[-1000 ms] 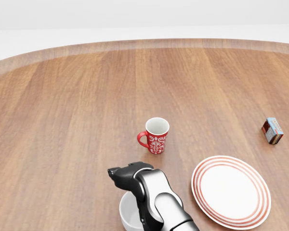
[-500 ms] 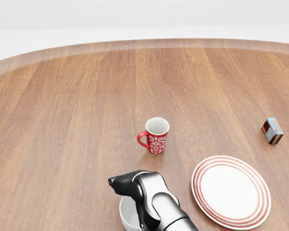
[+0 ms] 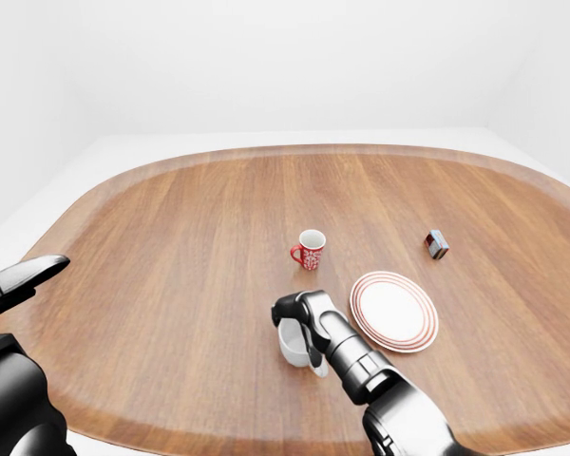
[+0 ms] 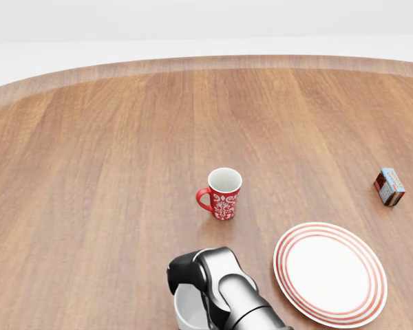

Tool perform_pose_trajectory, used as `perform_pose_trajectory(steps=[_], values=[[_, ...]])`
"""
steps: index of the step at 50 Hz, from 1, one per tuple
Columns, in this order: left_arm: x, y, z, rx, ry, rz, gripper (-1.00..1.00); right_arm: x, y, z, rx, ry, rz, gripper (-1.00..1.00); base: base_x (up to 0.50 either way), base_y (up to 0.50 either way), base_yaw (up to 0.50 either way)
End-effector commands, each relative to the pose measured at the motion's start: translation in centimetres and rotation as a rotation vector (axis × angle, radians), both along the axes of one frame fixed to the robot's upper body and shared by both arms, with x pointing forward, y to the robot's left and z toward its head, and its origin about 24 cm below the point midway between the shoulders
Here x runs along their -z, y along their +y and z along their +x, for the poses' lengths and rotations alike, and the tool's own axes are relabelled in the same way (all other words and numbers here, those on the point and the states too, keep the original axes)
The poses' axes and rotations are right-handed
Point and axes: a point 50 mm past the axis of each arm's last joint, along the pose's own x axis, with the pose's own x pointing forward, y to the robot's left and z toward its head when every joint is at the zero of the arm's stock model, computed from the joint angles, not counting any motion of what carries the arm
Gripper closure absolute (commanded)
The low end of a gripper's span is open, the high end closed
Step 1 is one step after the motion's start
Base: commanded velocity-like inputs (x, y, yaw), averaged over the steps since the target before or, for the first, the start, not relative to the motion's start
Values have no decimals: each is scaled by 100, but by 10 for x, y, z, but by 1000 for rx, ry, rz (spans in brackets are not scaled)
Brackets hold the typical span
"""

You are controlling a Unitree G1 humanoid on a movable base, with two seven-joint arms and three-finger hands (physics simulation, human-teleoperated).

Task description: Put the white mug on the plate.

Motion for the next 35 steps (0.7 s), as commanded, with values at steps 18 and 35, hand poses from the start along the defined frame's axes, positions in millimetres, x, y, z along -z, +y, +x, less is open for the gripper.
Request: perform_pose_trajectory(steps=[18, 35], values=[[1, -1, -1, 2, 4, 1, -100, 19, -12, -5, 6, 78, -84, 100, 0, 0, 0], [-1, -1, -1, 1, -5, 2, -100, -69, -103, 78, 290, -72, -89, 100, 0, 0, 0]])
